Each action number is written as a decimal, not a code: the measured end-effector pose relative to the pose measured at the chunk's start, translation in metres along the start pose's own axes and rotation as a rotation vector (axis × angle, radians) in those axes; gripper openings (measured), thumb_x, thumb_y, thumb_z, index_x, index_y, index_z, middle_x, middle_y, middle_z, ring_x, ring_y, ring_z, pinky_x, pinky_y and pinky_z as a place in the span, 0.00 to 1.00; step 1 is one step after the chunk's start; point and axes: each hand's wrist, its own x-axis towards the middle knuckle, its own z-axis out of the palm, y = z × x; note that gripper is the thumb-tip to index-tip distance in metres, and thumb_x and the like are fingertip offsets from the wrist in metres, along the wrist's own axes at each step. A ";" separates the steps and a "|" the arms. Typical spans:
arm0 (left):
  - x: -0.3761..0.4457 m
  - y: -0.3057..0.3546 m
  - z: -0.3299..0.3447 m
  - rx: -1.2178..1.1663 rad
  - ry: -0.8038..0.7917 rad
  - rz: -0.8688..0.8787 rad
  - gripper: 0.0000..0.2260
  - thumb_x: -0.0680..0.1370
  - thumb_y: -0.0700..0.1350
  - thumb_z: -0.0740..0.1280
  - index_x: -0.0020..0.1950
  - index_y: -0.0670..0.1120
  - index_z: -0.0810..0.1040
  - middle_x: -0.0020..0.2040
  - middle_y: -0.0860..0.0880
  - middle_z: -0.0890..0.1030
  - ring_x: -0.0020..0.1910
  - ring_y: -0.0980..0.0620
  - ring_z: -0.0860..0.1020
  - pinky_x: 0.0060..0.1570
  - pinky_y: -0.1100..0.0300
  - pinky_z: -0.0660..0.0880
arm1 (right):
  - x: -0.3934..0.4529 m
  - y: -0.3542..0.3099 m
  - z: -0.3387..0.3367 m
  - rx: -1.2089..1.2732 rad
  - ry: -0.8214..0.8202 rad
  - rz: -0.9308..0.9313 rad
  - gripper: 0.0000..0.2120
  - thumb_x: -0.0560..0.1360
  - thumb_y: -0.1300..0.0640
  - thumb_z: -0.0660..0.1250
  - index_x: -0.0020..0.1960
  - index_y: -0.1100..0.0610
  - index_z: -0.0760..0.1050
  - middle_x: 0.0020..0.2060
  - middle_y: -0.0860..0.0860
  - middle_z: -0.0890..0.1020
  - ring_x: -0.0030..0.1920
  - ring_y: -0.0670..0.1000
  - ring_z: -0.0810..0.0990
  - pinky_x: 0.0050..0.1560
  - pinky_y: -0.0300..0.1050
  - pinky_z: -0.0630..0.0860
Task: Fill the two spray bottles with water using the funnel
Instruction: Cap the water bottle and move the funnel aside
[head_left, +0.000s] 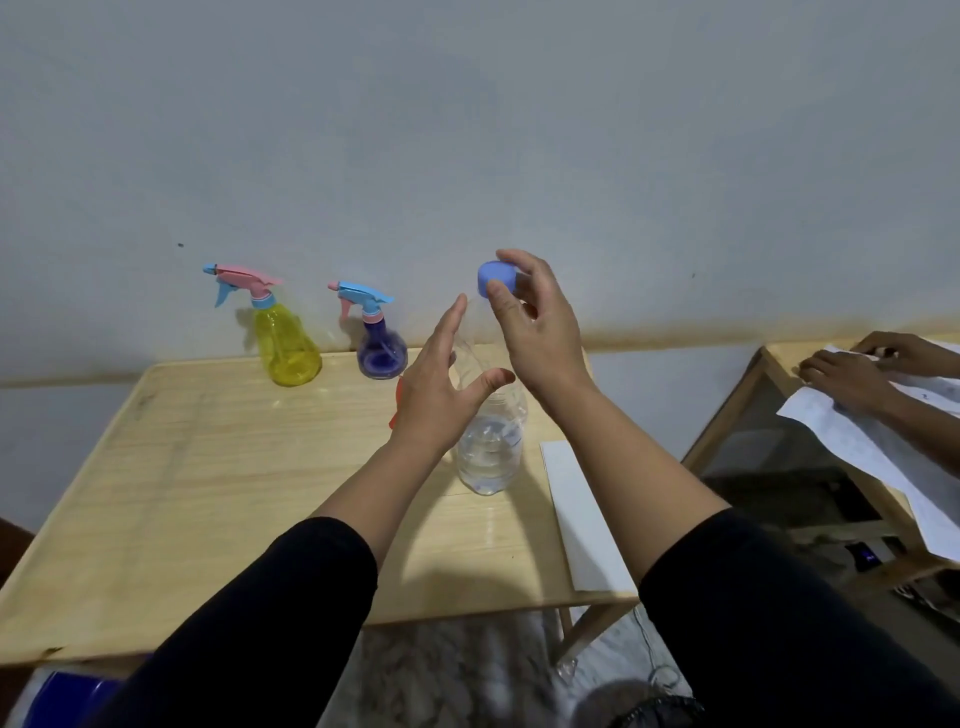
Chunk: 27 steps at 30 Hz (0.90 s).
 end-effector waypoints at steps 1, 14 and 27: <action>-0.001 -0.002 0.000 0.016 -0.027 0.039 0.40 0.67 0.63 0.69 0.74 0.63 0.52 0.74 0.59 0.61 0.70 0.61 0.63 0.68 0.52 0.67 | -0.008 0.005 0.003 -0.010 0.018 -0.032 0.19 0.77 0.52 0.65 0.66 0.43 0.66 0.62 0.39 0.73 0.63 0.44 0.73 0.66 0.43 0.69; 0.008 -0.077 -0.008 -0.032 -0.395 0.177 0.43 0.78 0.41 0.65 0.66 0.75 0.35 0.74 0.62 0.56 0.72 0.65 0.56 0.71 0.60 0.59 | -0.044 0.067 0.048 -0.263 0.326 0.017 0.42 0.71 0.53 0.73 0.72 0.34 0.48 0.68 0.47 0.70 0.62 0.39 0.72 0.61 0.32 0.69; 0.093 -0.207 -0.059 0.447 -0.569 0.284 0.19 0.79 0.40 0.62 0.69 0.51 0.71 0.68 0.48 0.73 0.69 0.45 0.66 0.69 0.53 0.60 | -0.022 0.069 0.093 -0.462 0.592 0.070 0.41 0.73 0.53 0.71 0.71 0.34 0.47 0.66 0.50 0.73 0.59 0.47 0.76 0.55 0.28 0.70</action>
